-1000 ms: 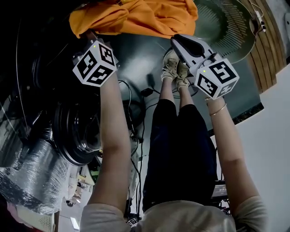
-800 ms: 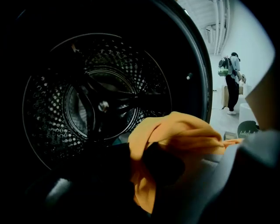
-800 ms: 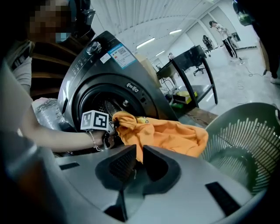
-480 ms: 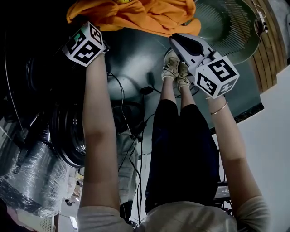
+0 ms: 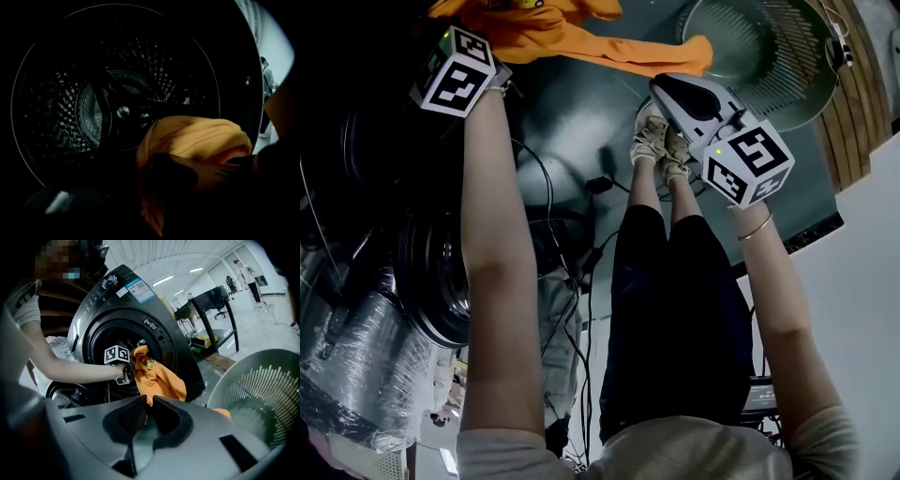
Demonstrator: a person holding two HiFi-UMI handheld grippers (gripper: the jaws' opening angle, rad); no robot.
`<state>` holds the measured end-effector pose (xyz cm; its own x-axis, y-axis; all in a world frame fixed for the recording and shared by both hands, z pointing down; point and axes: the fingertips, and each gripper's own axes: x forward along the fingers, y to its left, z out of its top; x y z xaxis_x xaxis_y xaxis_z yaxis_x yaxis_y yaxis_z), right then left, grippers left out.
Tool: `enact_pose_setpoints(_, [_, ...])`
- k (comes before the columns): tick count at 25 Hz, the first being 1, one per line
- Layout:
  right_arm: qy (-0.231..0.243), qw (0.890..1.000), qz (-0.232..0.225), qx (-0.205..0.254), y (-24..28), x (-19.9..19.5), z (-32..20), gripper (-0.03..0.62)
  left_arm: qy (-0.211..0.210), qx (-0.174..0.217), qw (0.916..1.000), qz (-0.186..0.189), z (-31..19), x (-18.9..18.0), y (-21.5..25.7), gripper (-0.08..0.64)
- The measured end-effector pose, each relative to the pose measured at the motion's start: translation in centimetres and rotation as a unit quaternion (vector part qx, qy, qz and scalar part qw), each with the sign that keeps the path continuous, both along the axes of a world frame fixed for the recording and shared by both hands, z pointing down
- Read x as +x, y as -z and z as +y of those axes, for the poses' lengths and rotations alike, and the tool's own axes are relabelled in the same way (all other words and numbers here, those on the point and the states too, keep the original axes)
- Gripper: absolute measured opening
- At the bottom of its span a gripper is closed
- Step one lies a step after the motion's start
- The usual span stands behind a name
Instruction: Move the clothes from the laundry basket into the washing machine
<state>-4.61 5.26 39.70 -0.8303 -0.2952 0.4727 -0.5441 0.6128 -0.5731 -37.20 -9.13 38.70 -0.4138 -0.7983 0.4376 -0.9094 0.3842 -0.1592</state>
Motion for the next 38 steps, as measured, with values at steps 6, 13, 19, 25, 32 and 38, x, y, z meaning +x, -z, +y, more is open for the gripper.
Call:
enact_pose_setpoints(6, [-0.010, 1.000, -0.025, -0.009, 0.9, 0.0, 0.8, 0.044, 0.052, 0.017, 0.9931, 0.104, 2.1, 0.6, -1.7, 0.201])
enact_pose_setpoints(13, [-0.012, 1.000, -0.026, -0.012, 1.2, 0.0, 1.5, 0.043, 0.020, 0.027, 0.9881, 0.150, 6.5, 5.1, -0.5, 0.278])
enact_pose_setpoints(19, [-0.013, 1.000, -0.005, 0.001, 0.6, 0.2, 1.2, 0.043, -0.067, -0.050, 0.9706, 0.226, 9.3, 14.3, -6.6, 0.307])
enact_pose_setpoints(25, [-0.026, 0.999, 0.016, 0.014, -0.4, -0.8, -0.6, 0.043, -0.018, -0.092, 0.9600, 0.264, 10.6, 16.2, -11.5, 0.321])
enact_pose_setpoints(32, [-0.009, 1.000, 0.005, 0.027, 0.1, -2.8, -1.4, 0.037, -0.020, -0.090, 0.9684, 0.232, 8.0, 13.8, -12.4, 0.091])
enact_pose_setpoints(38, [0.016, 0.999, -0.005, 0.029, 0.9, -4.8, -0.4, 0.032, -0.029, -0.037, 0.9853, 0.164, 6.7, 9.8, -6.8, 0.060])
